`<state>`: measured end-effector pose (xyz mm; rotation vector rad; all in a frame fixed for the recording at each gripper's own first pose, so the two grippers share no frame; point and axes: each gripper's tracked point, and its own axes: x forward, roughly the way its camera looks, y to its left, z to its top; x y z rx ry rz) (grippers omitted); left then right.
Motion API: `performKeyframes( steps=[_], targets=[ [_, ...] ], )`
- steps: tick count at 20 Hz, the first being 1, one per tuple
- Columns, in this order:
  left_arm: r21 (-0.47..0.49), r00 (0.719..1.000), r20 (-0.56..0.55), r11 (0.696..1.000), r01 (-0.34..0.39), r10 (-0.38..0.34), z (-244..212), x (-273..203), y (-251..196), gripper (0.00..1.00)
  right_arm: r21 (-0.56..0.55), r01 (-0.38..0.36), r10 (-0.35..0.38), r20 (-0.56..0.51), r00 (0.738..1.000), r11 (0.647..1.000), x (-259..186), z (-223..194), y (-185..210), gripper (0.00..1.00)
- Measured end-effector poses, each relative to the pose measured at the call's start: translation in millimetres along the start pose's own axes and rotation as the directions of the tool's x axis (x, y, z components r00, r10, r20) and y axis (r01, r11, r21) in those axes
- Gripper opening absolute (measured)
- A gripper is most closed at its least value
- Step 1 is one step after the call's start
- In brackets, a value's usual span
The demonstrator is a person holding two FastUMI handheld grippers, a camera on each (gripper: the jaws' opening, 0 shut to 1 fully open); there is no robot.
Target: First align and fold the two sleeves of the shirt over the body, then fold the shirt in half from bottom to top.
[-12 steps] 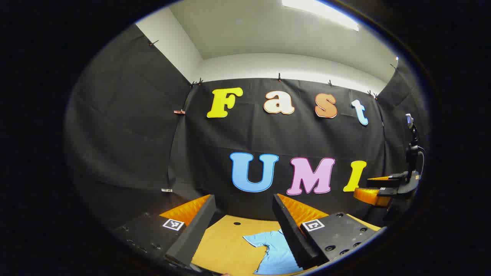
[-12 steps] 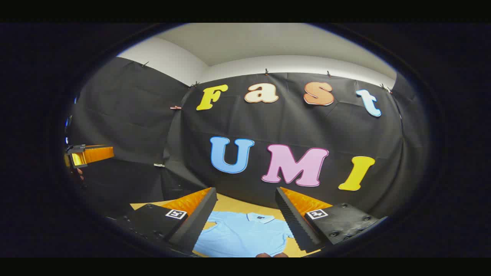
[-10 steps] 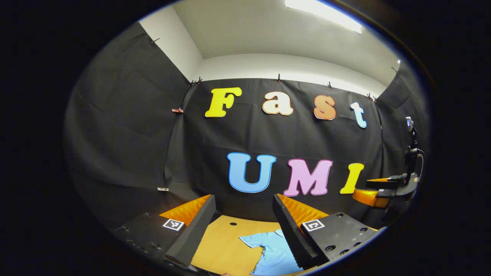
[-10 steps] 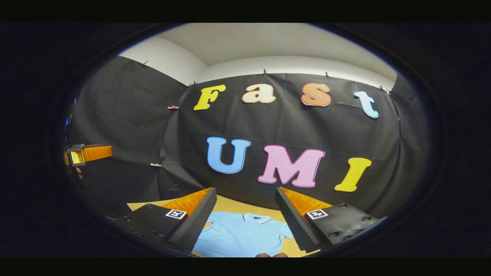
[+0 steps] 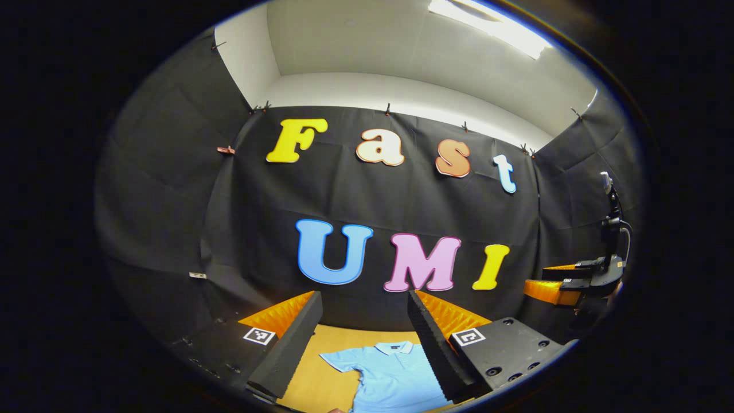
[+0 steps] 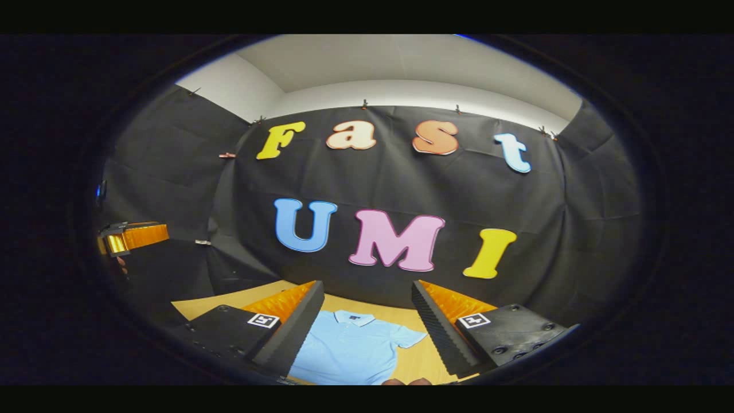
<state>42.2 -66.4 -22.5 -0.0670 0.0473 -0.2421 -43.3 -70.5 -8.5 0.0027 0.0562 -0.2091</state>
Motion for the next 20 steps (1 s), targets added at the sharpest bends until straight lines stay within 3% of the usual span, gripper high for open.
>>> performKeyframes(
  steps=[5,9,17,20],
  targets=[
    [0.011,0.999,-0.025,0.999,0.046,-0.046,-9,20,-7,0.96,-0.029,0.099,-0.1,-0.037,0.994,0.995,-15,-14,-38,0.96],
    [-0.007,0.998,-0.034,0.998,0.058,-0.058,-10,25,-3,0.96,-0.008,0.134,-0.134,-0.061,0.989,0.991,-9,-22,-54,0.99],
    [-0.006,0.999,-0.022,1.0,0.028,-0.028,-4,30,26,0.96,0.043,0.078,-0.072,-0.12,0.99,0.996,41,-27,-56,0.97],
    [-0.005,1.0,-0.018,1.0,0.026,-0.026,-3,43,37,0.96,-0.019,0.044,-0.046,-0.158,0.986,0.999,65,-36,-56,0.96]
  ],
)
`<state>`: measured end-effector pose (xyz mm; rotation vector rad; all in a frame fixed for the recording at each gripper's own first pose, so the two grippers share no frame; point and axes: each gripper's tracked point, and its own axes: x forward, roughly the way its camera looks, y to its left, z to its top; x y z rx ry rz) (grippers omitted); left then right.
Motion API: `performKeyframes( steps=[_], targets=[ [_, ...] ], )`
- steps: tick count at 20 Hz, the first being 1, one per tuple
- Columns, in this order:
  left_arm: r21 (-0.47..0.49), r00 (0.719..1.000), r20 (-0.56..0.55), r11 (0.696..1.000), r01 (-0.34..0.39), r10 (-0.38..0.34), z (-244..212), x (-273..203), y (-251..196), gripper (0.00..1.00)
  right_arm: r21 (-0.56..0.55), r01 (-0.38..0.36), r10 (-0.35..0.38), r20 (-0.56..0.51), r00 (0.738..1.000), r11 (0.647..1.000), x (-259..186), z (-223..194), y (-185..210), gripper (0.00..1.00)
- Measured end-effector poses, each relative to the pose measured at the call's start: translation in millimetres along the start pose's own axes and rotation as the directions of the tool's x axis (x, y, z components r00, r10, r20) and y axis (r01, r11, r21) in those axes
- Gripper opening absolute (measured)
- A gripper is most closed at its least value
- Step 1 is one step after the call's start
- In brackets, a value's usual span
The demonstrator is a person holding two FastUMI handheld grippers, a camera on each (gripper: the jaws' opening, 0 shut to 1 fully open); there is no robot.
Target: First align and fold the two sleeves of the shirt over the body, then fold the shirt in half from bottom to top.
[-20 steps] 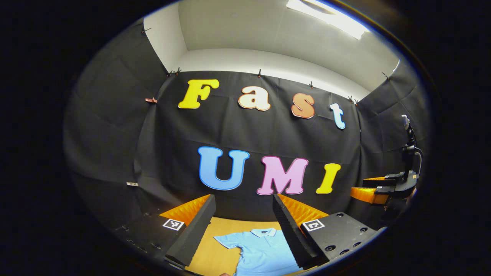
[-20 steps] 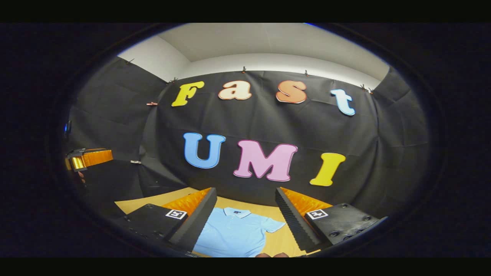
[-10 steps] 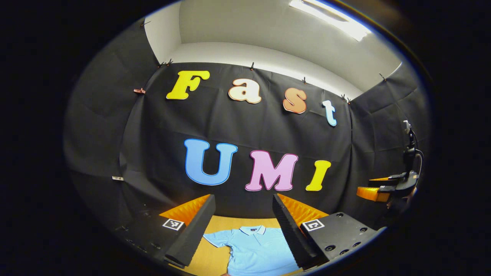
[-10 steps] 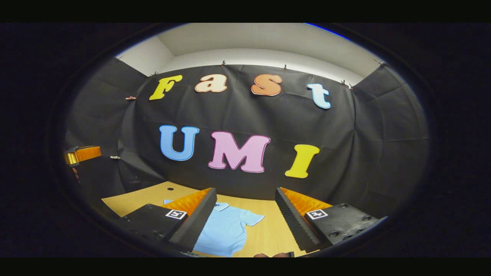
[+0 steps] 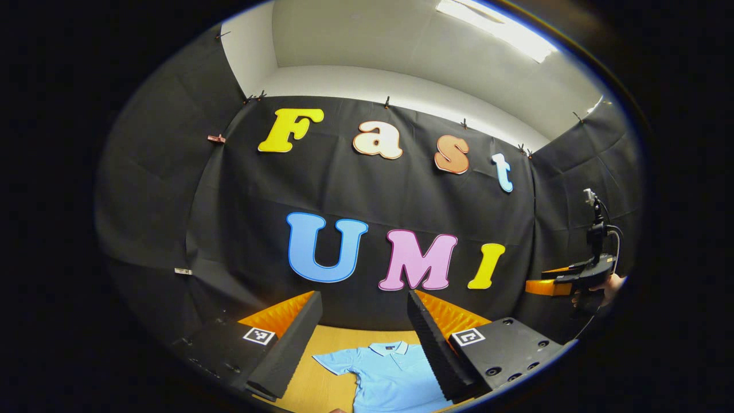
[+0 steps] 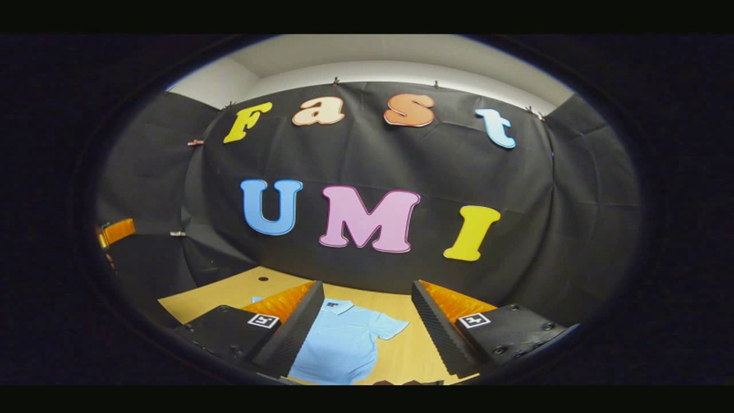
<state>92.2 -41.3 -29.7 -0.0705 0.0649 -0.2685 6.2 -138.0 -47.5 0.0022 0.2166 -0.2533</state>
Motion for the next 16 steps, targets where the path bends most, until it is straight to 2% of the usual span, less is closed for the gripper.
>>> performKeyframes(
  steps=[4,7,12,16],
  targets=[
    [-0.042,1.0,-0.018,0.999,-0.008,0.007,-8,19,6,0.96,-0.06,-0.055,0.053,-0.038,0.998,0.997,39,-8,1,0.97],
    [-0.031,0.999,-0.035,0.999,-0.012,0.01,-18,34,7,0.96,-0.066,-0.082,0.076,-0.101,0.992,0.994,82,-38,-7,0.97],
    [-0.019,0.995,-0.084,0.999,-0.047,0.045,-40,80,8,0.96,-0.099,-0.115,0.091,-0.215,0.972,0.988,171,-112,-34,0.97],
    [0.07,0.988,-0.118,0.994,-0.089,0.097,-54,129,14,0.96,-0.067,-0.122,0.094,-0.322,0.942,0.99,249,-189,-56,0.96]
  ],
)
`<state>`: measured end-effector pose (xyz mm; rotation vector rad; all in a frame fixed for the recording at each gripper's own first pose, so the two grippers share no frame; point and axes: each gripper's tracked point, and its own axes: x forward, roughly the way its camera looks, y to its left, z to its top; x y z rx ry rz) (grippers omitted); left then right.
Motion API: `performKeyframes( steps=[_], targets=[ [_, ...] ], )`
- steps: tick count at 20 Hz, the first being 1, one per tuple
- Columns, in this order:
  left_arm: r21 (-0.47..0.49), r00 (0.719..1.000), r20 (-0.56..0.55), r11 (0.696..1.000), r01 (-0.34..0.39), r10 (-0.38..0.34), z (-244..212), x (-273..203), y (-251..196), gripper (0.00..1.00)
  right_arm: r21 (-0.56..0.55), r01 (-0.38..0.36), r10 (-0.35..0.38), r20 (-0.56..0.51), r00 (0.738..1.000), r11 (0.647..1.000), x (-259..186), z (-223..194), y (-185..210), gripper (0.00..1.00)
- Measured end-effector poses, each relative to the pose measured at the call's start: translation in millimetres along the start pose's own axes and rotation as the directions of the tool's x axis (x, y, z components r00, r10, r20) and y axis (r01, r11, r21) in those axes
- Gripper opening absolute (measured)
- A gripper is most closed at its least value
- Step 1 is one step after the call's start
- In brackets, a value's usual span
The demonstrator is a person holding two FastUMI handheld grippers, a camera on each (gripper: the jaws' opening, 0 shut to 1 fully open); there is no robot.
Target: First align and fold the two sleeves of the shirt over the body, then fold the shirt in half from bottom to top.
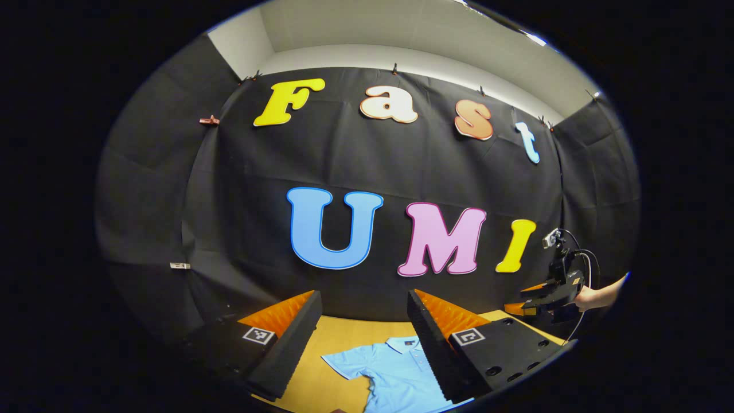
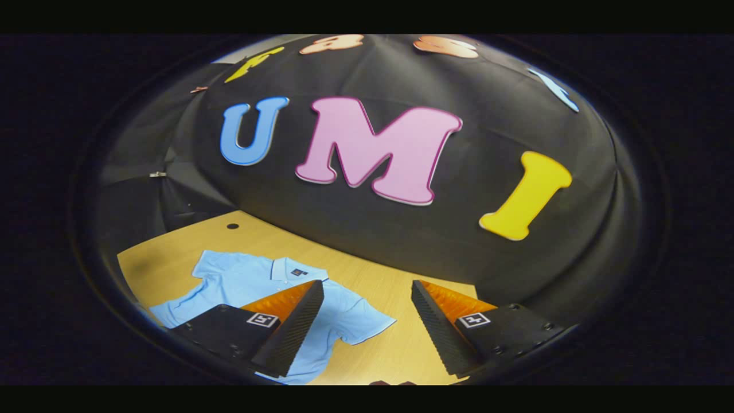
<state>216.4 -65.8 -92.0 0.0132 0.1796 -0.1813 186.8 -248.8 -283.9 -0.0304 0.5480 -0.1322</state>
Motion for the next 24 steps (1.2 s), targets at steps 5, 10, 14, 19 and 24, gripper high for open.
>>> performKeyframes(
  steps=[5,10,14,19,24],
  targets=[
    [-0.011,0.997,-0.068,0.999,-0.031,0.031,-25,49,-20,0.96,0.049,-0.032,0.041,-0.173,0.984,0.998,100,-90,-22,0.97],
    [0.078,0.99,-0.115,0.995,-0.068,0.076,-39,75,-30,0.96,0.134,-0.051,0.094,-0.338,0.936,0.99,157,-182,-29,0.97],
    [0.077,0.985,-0.151,0.994,-0.076,0.087,-52,93,-35,0.96,0.203,-0.017,0.102,-0.418,0.903,0.979,180,-224,-35,0.97],
    [0.086,0.974,-0.206,0.993,-0.077,0.094,-74,111,-32,0.96,0.268,0.02,0.109,-0.457,0.883,0.963,191,-245,-35,0.98],
    [0.045,0.969,-0.241,0.998,-0.042,0.052,-89,124,-35,0.96,0.243,-0.038,0.145,-0.442,0.885,0.969,191,-239,-15,0.02]
  ],
)
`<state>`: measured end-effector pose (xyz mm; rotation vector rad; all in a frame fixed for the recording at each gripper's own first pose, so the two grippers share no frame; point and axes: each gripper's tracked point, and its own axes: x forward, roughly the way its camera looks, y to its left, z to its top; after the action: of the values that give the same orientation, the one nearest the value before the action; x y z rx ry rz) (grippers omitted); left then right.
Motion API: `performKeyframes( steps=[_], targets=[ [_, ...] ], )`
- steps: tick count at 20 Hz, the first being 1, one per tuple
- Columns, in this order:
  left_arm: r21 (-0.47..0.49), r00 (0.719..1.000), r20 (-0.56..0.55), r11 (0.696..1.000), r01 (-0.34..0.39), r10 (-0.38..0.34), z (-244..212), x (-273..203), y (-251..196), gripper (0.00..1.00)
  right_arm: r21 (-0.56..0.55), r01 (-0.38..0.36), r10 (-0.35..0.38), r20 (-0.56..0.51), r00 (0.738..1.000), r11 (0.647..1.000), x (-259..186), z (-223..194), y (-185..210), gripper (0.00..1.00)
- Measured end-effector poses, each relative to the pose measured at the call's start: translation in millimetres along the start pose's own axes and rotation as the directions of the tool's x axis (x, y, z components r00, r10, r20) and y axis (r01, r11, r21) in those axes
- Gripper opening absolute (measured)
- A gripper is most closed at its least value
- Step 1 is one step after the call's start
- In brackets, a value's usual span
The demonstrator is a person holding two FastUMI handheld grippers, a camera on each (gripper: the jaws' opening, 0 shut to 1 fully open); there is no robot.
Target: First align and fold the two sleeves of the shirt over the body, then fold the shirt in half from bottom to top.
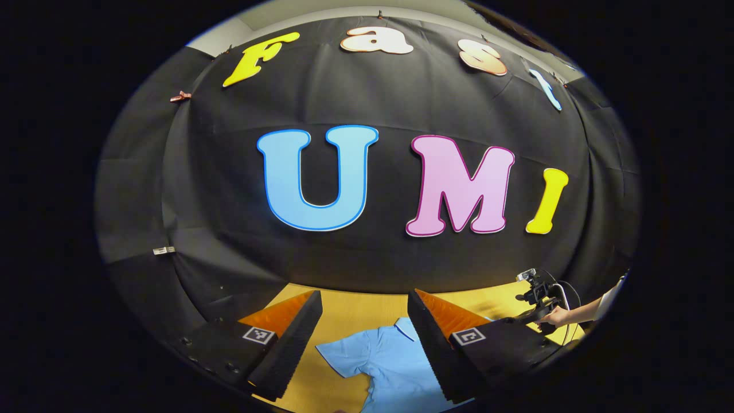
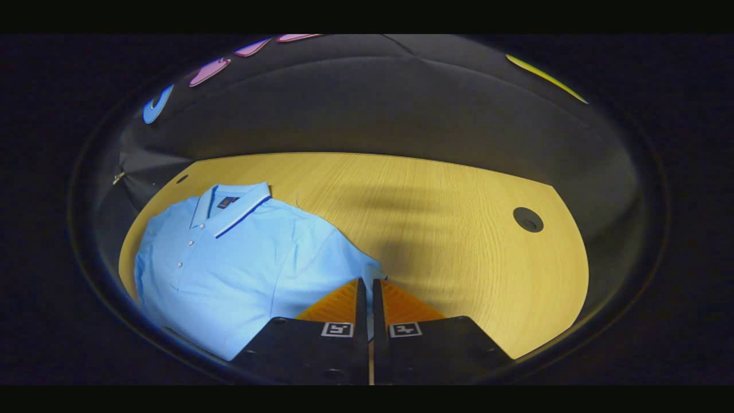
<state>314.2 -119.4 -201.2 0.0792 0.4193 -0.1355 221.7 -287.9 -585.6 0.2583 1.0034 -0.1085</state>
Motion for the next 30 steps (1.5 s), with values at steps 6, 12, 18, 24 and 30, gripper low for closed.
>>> performKeyframes(
  steps=[6,12,18,24,30],
  targets=[
    [-0.018,1.0,0.008,1.0,0.008,-0.008,0,7,19,0.96,0.028,-0.059,0.057,0.069,0.996,0.998,-29,35,31,0.06],
    [-0.054,1.0,-0.006,0.999,-0.002,0.001,-13,8,43,0.96,-0.02,-0.232,0.232,0.129,0.964,0.973,-58,68,129,0.01],
    [-0.123,0.995,-0.099,0.992,0.008,-0.02,-54,13,62,0.96,0.048,-0.248,0.246,0.049,0.968,0.968,-27,39,181,0.14],
    [-0.165,0.982,-0.186,0.985,-0.054,0.023,-98,23,98,0.96,0.009,-0.208,0.206,0.081,0.975,0.978,-37,42,170,0.78],
    [-0.194,0.967,-0.254,0.981,-0.017,-0.033,-138,86,90,0.96,-0.018,-0.205,0.205,0.189,0.96,0.979,-102,68,153,0.91]
  ],
)
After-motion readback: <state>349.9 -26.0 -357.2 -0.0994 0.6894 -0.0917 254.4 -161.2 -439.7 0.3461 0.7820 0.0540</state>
